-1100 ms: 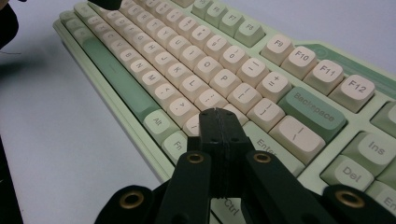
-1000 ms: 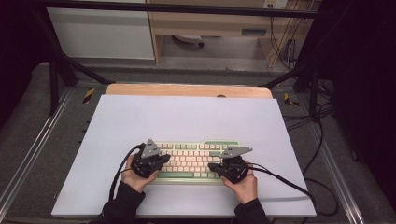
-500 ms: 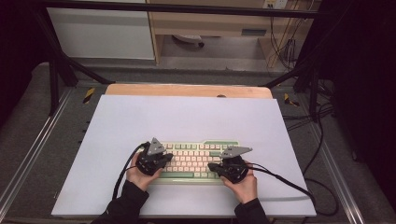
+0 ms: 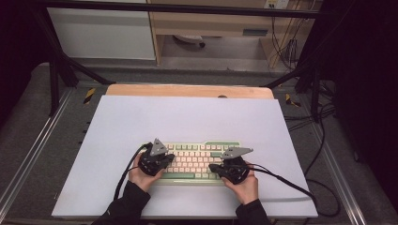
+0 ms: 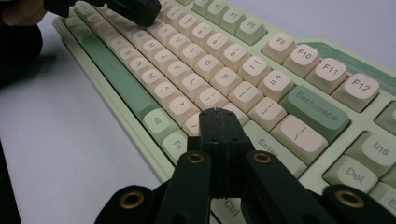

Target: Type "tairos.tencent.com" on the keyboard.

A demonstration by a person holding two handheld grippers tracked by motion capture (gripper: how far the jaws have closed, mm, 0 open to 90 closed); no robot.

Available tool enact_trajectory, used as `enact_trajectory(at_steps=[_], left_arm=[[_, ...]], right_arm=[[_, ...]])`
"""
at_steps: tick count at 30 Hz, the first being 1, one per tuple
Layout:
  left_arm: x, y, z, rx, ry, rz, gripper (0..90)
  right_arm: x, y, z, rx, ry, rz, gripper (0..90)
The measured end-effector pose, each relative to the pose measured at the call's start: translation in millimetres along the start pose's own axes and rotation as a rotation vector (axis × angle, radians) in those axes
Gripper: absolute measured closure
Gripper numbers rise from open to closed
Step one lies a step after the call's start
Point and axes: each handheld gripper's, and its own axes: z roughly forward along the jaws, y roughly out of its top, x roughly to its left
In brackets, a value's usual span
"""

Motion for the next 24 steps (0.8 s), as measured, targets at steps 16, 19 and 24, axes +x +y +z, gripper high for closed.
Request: enact_trajectory(at_steps=[16, 19, 24], left_arm=[[-0.8, -3.7, -8.1, -0.012, -0.011, -0.006, 90.0], [-1.1, -3.7, -11.4, -0.020, -0.015, -0.008, 90.0], [-0.2, -4.5, -16.0, -0.026, -0.015, -0.006, 90.0]], right_arm=[[0.2, 0.2, -0.9, 0.001, 0.002, 0.000, 90.0], [0.1, 0.2, -1.0, -0.005, 0.002, -0.001, 90.0], [0.2, 0.0, -0.8, 0.001, 0.002, -0.003, 90.0]])
